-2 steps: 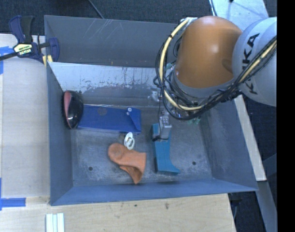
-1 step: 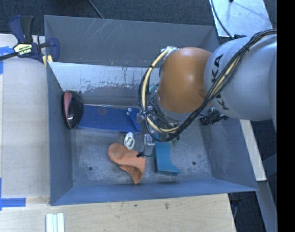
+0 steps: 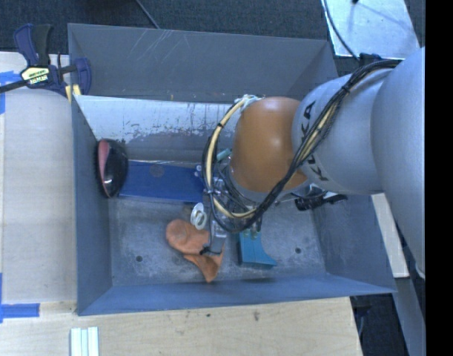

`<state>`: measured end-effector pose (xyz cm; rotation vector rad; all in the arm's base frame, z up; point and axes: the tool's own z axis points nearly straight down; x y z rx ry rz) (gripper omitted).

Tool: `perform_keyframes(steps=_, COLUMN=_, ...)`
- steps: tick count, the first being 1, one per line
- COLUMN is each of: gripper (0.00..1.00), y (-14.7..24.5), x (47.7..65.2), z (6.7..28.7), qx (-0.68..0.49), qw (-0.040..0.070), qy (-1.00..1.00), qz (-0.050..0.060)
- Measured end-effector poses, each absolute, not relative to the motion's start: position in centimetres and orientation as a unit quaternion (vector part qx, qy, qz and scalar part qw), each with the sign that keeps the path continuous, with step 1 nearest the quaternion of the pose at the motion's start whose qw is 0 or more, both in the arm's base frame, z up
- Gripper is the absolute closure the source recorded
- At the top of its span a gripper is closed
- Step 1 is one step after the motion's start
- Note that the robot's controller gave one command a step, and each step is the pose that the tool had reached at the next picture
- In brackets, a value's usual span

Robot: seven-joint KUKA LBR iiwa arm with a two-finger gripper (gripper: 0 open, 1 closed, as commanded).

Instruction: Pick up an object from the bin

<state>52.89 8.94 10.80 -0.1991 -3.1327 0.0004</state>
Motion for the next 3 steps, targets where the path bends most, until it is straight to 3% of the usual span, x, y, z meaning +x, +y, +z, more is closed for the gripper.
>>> perform_keyframes(steps=1, gripper=0.0, y=11.0, x=50.3, z=13.6, qx=-0.099, qw=0.001, qy=-0.995, qz=0.0)
perform_keyframes(steps=2, gripper=0.0, y=9.9, x=51.3, z=7.4, qx=-0.105, qw=-0.005, qy=-0.994, qz=-0.001)
perform_keyframes(steps=3, gripper=1.0, y=10.5, x=49.5, z=7.4, qx=-0.233, qw=-0.006, qy=-0.973, qz=-0.002)
